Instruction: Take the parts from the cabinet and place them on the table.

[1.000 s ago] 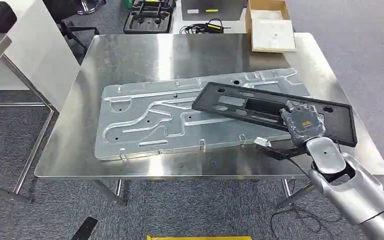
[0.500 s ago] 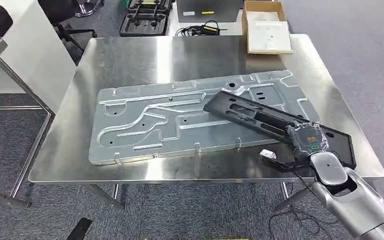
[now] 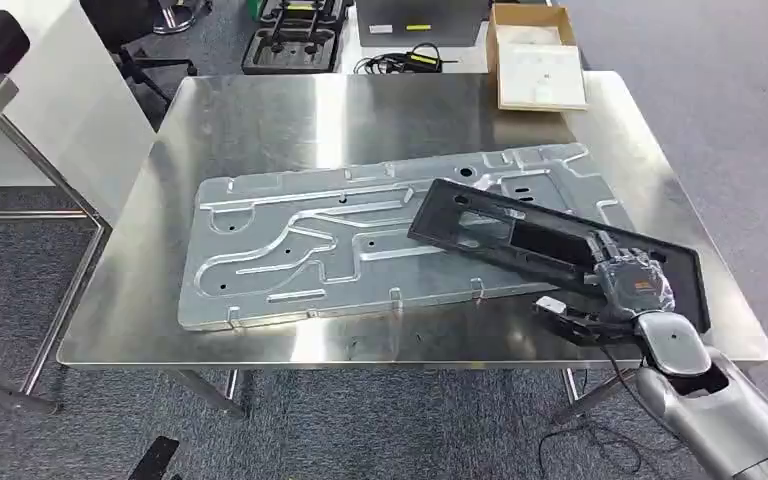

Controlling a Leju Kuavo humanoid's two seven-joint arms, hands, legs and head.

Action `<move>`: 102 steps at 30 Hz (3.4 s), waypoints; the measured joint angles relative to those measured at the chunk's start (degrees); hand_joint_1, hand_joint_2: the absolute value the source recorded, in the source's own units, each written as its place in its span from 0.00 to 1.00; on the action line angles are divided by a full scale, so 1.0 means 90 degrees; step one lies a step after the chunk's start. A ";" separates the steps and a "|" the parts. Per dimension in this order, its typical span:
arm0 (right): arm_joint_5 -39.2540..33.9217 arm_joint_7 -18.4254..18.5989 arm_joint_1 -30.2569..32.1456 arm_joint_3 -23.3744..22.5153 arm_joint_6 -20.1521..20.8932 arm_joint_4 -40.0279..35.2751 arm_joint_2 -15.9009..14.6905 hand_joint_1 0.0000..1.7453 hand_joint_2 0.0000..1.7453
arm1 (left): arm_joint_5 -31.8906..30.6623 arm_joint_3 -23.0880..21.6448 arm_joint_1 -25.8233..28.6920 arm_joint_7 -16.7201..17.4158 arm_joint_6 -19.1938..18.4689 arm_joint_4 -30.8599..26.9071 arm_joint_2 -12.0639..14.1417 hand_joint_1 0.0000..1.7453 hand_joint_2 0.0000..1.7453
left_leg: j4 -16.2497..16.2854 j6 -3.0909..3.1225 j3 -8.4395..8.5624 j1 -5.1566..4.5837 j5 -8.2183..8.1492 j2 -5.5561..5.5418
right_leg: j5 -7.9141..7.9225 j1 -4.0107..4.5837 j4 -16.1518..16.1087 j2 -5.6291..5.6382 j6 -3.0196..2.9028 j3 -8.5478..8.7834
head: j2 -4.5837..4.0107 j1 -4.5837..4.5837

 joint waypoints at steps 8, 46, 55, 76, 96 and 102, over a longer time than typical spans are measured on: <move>-0.1223 0.0080 -0.0082 -0.0355 -0.0344 -0.0289 0.0146 0.00 0.00 | 0.0056 0.0002 0.0022 0.0090 -0.0029 0.0000 -0.0034 0.00 0.00 | 0.1930 -0.0142 -0.0940 0.0037 -0.0879 0.0004 | 0.0007 0.0039 -0.0031 -0.0025 -0.0206 0.0028 | 0.0000 -0.0022; -0.0875 0.0219 -0.0788 0.0211 0.0110 -0.1770 0.0865 0.00 0.00 | 0.0039 0.0010 0.0052 0.0610 0.0318 0.0010 -0.0199 0.00 0.00 | -0.0005 -0.0058 0.0082 -0.0005 -0.0029 -0.0027 | 0.0121 0.0102 -0.0065 -0.0041 -0.0171 0.0017 | 0.0000 -0.0022; -0.1423 0.0481 -0.0741 0.0308 -0.0029 -0.1797 0.1015 0.00 0.00 | 0.0107 0.0022 0.0080 0.0821 0.0354 0.0012 -0.0194 0.00 0.00 | -0.0101 0.0236 -0.0156 -0.0022 0.0282 0.0005 | -0.1004 0.0080 0.1527 -0.0046 0.0038 -0.0555 | 0.0000 0.0002; -0.6840 -0.1067 -0.0763 -0.0426 -0.4106 -0.2094 0.2179 0.00 0.00 | 0.0386 0.0061 0.0096 0.0537 0.0383 0.0036 -0.0204 0.00 0.00 | 0.0305 -0.0218 0.0362 0.0057 -0.0243 -0.0007 | 0.0438 0.0115 -0.0122 -0.0051 -0.0278 -0.0331 | 0.0000 -0.0027; -0.8958 -0.1618 -0.0341 -0.1307 -0.4099 -0.2890 0.2560 0.00 0.00 | 0.0440 0.0146 0.0115 0.0415 0.0374 0.0049 -0.0250 0.00 0.00 | -0.0213 -0.0040 -0.0453 -0.0020 0.0816 0.0054 | -0.0331 0.0172 -0.0354 -0.0038 -0.0198 0.0777 | 0.0000 0.0007; -0.9946 -0.1882 -0.0334 -0.1271 -0.4021 -0.3111 0.2484 0.00 0.00 | 0.0445 0.0148 0.0137 0.0425 0.0376 0.0061 -0.0272 0.00 0.00 | 0.1676 -0.0201 -0.0933 0.0045 -0.0801 0.0038 | 0.0143 0.0150 -0.0344 -0.0067 -0.0334 0.0235 | 0.0000 -0.0017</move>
